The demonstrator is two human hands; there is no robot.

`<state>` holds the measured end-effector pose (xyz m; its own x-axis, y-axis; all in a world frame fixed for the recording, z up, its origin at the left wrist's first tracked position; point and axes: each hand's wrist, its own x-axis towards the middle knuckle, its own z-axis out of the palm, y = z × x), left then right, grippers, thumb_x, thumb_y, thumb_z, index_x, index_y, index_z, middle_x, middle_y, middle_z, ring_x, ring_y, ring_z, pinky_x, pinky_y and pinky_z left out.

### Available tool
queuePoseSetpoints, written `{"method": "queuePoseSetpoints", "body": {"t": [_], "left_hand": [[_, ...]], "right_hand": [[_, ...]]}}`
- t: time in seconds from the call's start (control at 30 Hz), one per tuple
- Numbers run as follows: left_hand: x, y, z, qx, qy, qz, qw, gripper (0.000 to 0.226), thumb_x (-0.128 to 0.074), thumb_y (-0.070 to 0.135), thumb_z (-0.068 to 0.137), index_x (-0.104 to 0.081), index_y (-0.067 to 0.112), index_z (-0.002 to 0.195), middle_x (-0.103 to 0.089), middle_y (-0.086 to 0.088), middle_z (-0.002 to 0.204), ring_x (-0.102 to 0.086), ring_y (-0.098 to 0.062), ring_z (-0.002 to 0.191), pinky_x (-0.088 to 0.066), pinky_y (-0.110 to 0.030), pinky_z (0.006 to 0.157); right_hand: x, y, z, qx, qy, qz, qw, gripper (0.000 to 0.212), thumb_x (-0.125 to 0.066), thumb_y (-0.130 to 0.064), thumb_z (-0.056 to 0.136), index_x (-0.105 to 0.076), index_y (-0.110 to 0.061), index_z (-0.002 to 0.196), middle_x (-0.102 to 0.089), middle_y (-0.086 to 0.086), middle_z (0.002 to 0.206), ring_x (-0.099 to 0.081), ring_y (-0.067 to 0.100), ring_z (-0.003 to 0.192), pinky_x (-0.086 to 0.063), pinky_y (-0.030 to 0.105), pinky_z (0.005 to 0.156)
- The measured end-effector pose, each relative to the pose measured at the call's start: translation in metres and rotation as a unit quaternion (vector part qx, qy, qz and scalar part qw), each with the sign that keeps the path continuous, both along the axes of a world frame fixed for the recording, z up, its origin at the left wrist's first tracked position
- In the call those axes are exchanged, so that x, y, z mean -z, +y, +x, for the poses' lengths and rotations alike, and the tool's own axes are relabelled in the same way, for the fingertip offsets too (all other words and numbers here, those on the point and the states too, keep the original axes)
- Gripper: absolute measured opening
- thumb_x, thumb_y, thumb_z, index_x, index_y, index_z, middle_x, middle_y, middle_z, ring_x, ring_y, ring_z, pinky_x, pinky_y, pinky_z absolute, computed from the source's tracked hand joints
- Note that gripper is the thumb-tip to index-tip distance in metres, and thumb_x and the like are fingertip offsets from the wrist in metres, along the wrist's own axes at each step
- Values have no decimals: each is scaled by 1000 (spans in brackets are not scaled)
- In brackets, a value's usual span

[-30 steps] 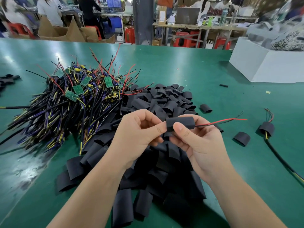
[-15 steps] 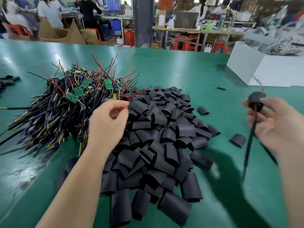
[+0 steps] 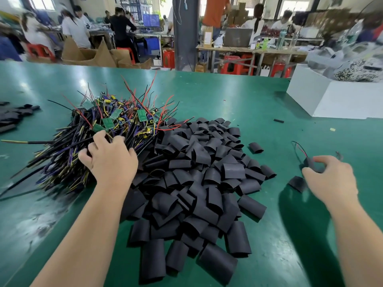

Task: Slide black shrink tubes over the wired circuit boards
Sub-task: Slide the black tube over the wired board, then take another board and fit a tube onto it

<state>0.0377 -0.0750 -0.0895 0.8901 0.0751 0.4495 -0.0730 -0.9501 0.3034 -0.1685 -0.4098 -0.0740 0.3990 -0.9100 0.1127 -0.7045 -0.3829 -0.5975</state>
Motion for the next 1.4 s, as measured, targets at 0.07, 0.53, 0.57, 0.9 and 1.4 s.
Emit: {"method": "queuePoseSetpoints", "body": {"t": [0.07,0.53,0.57,0.9,1.4], "left_hand": [[-6,7,8,-3,-14,7,1000,22,-68,30,85,-70,18,104,-42,-9,129,-43,-37,113,-20,-47,103],[-43,13,11,129,-68,-199,969,9,-43,20,99,-46,12,100,-71,-1,85,-65,-29,78,-48,-39,74],[-45,10,8,149,-68,-239,957,8,-41,19,100,-44,12,100,-71,2,85,-66,-24,68,-50,-38,71],[-65,-2,-21,331,23,-399,855,20,-29,14,104,-38,29,94,-72,7,81,-58,-13,46,-48,-21,44],[-43,-18,-59,495,162,-207,828,15,-43,19,100,-45,33,107,-71,17,91,-60,-11,62,-48,-26,66]], "right_hand": [[0,7,3,-28,-11,-21,999,39,-61,-17,82,-61,-20,121,-48,19,129,-49,41,112,-40,53,99],[17,11,6,-61,-36,-56,996,38,-55,-24,93,-59,-11,128,-39,15,146,-40,26,129,-26,36,106],[16,19,7,-89,-87,-73,989,30,-57,-19,91,-65,-12,119,-47,14,139,-46,24,120,-28,26,98],[-5,83,15,-286,-286,183,896,30,-56,2,90,-74,-21,82,-75,-4,80,-68,10,66,-48,14,65],[-17,130,31,-348,-460,507,640,14,-64,-15,73,-76,-20,79,-73,10,84,-72,16,70,-53,18,58]]}}
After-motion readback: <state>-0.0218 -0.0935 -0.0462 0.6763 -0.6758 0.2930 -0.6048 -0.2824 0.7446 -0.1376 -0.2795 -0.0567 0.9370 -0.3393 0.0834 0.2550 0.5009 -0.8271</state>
